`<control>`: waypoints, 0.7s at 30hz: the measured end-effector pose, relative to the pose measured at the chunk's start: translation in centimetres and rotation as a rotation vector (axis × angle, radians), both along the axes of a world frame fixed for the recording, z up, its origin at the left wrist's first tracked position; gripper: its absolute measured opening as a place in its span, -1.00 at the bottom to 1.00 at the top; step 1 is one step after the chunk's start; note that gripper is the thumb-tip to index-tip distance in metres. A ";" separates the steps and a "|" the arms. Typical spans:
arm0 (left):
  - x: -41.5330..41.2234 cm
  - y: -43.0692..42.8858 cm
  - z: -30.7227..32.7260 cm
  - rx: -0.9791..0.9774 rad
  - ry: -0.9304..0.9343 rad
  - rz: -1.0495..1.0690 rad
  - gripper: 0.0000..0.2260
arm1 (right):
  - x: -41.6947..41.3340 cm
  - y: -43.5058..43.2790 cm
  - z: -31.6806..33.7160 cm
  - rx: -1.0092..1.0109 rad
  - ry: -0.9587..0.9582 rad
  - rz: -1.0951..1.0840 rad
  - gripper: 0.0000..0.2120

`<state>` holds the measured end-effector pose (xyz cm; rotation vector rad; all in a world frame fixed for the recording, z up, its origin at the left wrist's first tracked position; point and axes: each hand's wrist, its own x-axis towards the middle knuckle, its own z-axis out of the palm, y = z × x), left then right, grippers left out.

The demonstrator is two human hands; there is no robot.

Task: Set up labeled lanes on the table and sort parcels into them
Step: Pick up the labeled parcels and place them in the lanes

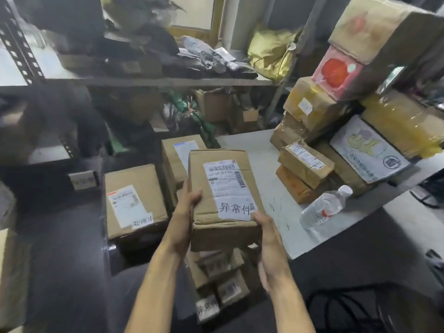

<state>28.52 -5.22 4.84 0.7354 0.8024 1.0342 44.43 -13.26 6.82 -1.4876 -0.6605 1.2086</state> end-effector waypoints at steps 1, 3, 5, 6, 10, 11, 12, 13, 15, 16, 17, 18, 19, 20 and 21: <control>0.3 0.7 -0.1 0.012 0.025 -0.002 -0.52 | 0.2 1.3 0.1 -0.001 -0.008 -0.001 -0.52; 0.3 2.2 -0.2 0.043 0.060 0.037 -0.44 | 0.3 3.9 0.3 0.008 -0.029 0.000 -0.43; -0.1 3.7 -0.1 0.064 0.103 0.085 -0.40 | 0.2 6.8 0.4 0.005 -0.046 0.011 -0.43; -0.3 4.5 -0.1 0.077 0.130 0.088 -0.38 | 0.0 8.4 0.4 0.006 -0.061 0.030 -0.43; -0.3 7.8 -0.5 0.080 0.245 0.184 -0.27 | -1.0 14.4 -0.3 0.042 -0.108 0.141 -0.61; 0.0 8.8 -0.7 0.067 0.250 0.220 -0.29 | -1.2 15.8 -0.6 0.059 -0.124 0.144 -0.68; 0.2 9.8 -0.8 0.053 0.253 0.241 -0.30 | -1.5 16.9 -0.7 0.070 -0.125 0.141 -0.69; 0.5 10.7 -0.9 0.035 0.259 0.257 -0.30 | -1.6 18.0 -1.0 0.082 -0.128 0.144 -0.64; 1.1 12.5 -1.0 -0.011 0.291 0.333 -0.30 | -1.6 19.9 -1.6 0.096 -0.129 0.179 -0.57; 1.3 13.3 -1.1 -0.039 0.301 0.379 -0.31 | -1.5 20.7 -2.1 0.087 -0.118 0.198 -0.53; 1.6 14.0 -1.3 -0.063 0.319 0.417 -0.33 | -1.5 21.4 -2.6 0.072 -0.100 0.216 -0.47; 1.8 14.6 -1.4 -0.085 0.346 0.439 -0.35 | -1.3 21.8 -2.9 0.056 -0.086 0.234 -0.37; 1.9 14.9 -1.5 -0.101 0.364 0.445 -0.37 | -1.0 22.1 -3.3 0.049 -0.083 0.258 -0.26; 1.9 15.2 -1.7 -0.115 0.374 0.451 -0.38 | -0.8 22.4 -3.6 0.040 -0.084 0.289 -0.21; 1.8 15.3 -1.9 -0.129 0.377 0.454 -0.38 | -0.5 22.6 -3.9 0.039 -0.076 0.318 -0.24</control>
